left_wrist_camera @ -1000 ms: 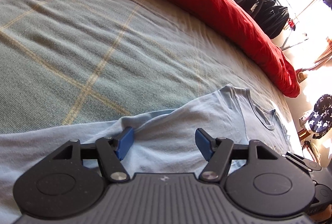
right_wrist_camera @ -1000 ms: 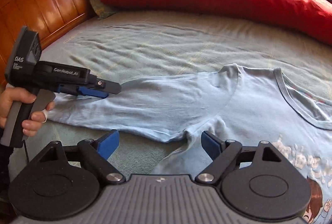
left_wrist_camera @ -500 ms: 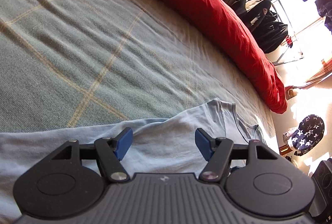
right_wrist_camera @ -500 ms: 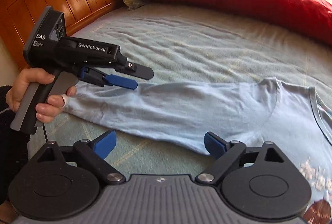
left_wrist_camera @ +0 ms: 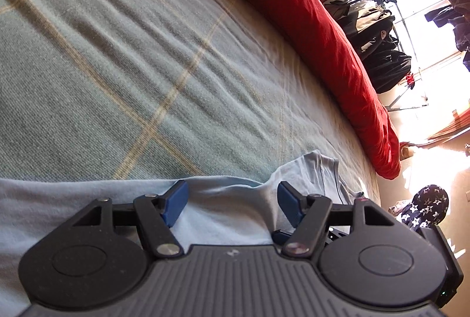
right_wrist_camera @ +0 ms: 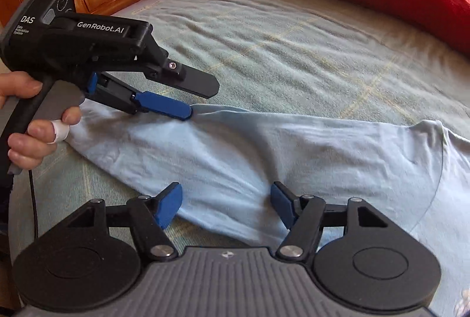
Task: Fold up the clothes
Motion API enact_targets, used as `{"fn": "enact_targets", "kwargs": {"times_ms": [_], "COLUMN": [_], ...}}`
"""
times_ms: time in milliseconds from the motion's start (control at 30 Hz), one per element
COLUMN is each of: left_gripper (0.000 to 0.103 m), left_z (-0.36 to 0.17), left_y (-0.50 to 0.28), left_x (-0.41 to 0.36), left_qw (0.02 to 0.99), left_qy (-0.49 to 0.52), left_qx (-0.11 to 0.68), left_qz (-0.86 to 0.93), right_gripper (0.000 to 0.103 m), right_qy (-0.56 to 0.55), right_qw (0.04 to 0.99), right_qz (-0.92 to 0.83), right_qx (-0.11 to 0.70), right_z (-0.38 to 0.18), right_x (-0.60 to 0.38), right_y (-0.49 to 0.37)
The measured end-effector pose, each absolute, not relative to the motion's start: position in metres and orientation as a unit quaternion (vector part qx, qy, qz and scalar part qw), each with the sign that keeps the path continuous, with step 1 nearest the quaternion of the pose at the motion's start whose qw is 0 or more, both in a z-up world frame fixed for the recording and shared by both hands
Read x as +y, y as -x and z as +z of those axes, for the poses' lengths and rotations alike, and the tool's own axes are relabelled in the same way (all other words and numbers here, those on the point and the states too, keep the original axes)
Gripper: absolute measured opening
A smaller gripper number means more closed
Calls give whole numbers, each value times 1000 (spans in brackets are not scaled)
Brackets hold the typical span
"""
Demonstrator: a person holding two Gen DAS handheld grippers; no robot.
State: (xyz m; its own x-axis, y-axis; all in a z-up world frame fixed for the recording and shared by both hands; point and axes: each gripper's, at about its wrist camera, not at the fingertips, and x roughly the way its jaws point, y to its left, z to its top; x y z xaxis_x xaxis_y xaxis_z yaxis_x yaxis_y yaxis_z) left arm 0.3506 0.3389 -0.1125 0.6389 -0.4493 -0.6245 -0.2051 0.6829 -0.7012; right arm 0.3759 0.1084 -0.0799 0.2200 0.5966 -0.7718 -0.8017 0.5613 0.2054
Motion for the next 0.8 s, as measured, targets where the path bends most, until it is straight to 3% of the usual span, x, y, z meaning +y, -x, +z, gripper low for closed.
{"fn": "enact_targets", "kwargs": {"times_ms": [300,600,800], "left_gripper": [68,67,66], "left_z": [-115,-113,-91], "left_y": [-351,-349,-359], "left_x": [339,338,329], "left_qw": [814,817,824], "left_qy": [405,401,394], "left_qx": [410,408,394], "left_qz": [-74,-77,-104], "right_gripper": [72,72,75], "right_qy": [130,143,153], "right_qw": [773,772,784], "right_qz": [490,441,453], "right_qx": [382,435,396], "right_z": [-63,-76,-68], "right_x": [158,139,149], "right_y": [-392,-392,-392]}}
